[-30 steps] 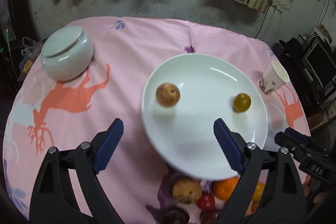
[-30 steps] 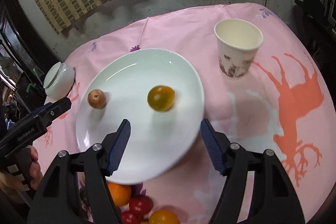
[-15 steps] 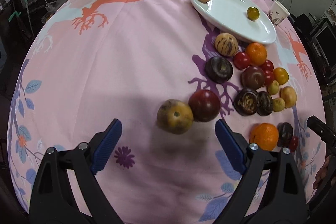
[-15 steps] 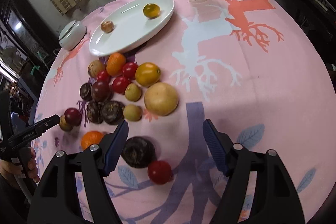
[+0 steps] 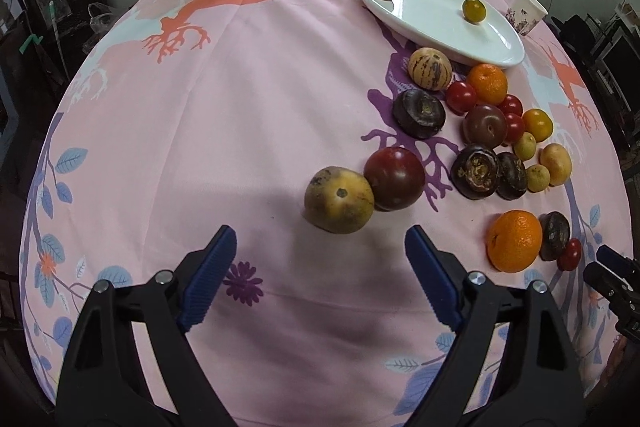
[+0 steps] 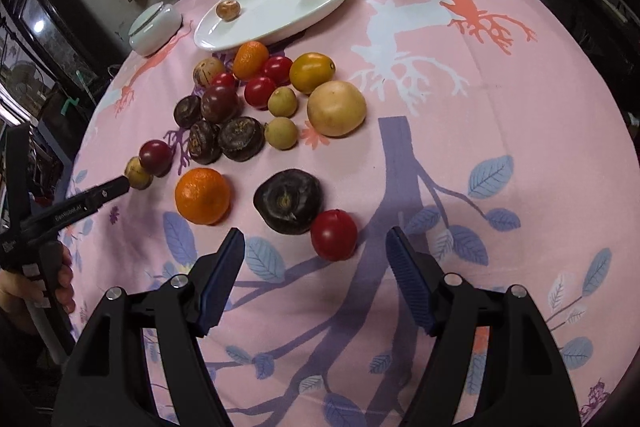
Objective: Organize fruits
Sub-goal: 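Withdraw both grippers from the plate back toward the fruit cluster, then grasp the mottled yellow-brown fruit with the left gripper while the right grasps a red tomato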
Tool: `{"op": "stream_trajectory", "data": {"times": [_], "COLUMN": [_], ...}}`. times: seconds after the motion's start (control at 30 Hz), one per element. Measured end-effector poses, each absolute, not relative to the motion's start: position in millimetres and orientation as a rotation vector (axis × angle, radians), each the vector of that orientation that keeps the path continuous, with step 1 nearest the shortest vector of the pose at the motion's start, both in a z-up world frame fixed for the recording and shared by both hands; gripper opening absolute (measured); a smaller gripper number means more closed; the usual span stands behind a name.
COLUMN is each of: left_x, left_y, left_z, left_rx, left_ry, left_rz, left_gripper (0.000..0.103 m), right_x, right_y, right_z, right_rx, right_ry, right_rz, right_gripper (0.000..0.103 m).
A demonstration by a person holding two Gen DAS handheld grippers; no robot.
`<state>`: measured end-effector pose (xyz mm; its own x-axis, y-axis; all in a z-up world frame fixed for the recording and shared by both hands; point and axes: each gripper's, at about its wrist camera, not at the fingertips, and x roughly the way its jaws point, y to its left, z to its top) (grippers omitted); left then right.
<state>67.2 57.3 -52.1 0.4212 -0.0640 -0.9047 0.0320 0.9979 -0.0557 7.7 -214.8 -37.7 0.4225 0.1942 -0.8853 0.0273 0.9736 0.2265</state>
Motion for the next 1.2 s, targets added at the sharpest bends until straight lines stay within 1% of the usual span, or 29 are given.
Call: {"op": "stream_trajectory", "data": {"times": [0.1,0.23,0.37,0.43,0.47,0.5,0.57,0.6,0.63,0.7,0.77,0.97,1.0,1.03,1.2], "left_x": [68,71,72,73,74,74,75,76,77,81,84,93,95,96,97], "left_y": [60,62,65,65,64,64,62,59,56,51,50,47,48,49,51], "left_z": [-55,-57,-57,-58,-59,-59,-58,-58,-58,-62,-65,-69,-69,-70,-63], "left_rx": [-0.049,-0.051,-0.050,-0.045,-0.045,-0.042,-0.027,-0.015,0.005,0.021,-0.002,0.003,0.001,0.001,-0.007], "left_ry": [1.147,1.152,1.142,1.142,1.143,1.144,1.136,1.129,1.130,1.152,1.164,1.163,1.164,1.169,1.159], "left_rz": [-0.068,-0.074,-0.067,-0.066,-0.067,-0.070,-0.077,-0.088,-0.102,-0.135,-0.146,-0.145,-0.147,-0.152,-0.149], "left_gripper": [0.088,0.088,0.088,0.088,0.088,0.088,0.087,0.081,0.064,0.043,0.042,0.045,0.044,0.041,0.040], "right_x": [8,15,25,27,28,28,30,31,31,32,34,33,33,33,35], "right_y": [-212,-206,-204,-204,-203,-204,-211,-214,-216,-221,-225,-225,-224,-224,-221], "right_z": [-46,-57,-68,-70,-70,-70,-68,-65,-62,-58,-55,-52,-52,-52,-48], "right_rx": [0.187,0.142,0.098,0.073,0.055,0.059,0.125,0.143,0.147,0.170,0.192,0.198,0.199,0.199,0.193], "right_ry": [1.141,1.157,1.196,1.195,1.192,1.197,1.210,1.206,1.198,1.196,1.197,1.198,1.201,1.201,1.194], "right_rz": [0.097,0.091,0.081,0.070,0.073,0.080,0.093,0.099,0.098,0.103,0.107,0.107,0.110,0.112,0.121], "right_gripper": [0.073,0.066,0.046,0.039,0.031,0.028,0.028,0.028,0.028,0.028,0.028,0.028,0.028,0.028,0.028]}}
